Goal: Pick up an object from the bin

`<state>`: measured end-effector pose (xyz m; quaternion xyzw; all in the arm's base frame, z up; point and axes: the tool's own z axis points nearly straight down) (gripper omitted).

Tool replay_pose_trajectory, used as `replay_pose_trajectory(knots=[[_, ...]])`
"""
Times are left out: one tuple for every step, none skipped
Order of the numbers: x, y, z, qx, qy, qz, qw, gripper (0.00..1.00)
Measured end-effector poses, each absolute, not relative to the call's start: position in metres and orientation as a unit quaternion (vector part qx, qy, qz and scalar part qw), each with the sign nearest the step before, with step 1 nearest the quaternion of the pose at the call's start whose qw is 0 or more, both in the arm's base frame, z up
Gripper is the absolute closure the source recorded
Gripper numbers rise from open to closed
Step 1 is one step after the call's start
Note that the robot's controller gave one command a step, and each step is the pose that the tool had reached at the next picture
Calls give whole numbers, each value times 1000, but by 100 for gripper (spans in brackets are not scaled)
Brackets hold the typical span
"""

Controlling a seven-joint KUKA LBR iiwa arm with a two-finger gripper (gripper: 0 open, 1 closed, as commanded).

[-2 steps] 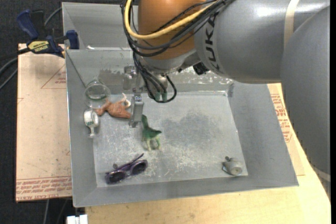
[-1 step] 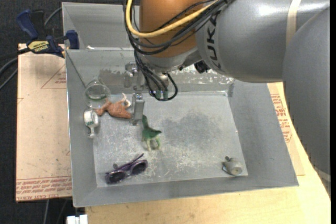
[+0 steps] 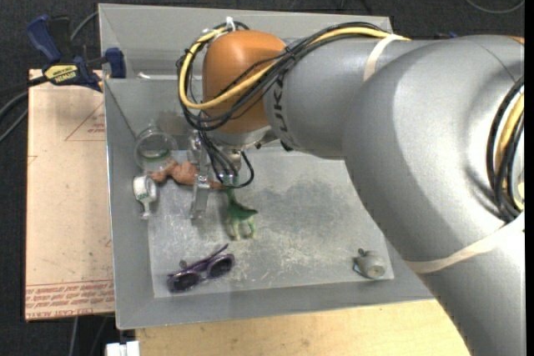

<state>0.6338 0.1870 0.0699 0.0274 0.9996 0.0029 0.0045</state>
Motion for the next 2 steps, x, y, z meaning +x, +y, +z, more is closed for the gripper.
replay_pose_trajectory(knots=[[628,186,160,74,997,2,2,0],[635,188,71,28,1000,4,7,0]])
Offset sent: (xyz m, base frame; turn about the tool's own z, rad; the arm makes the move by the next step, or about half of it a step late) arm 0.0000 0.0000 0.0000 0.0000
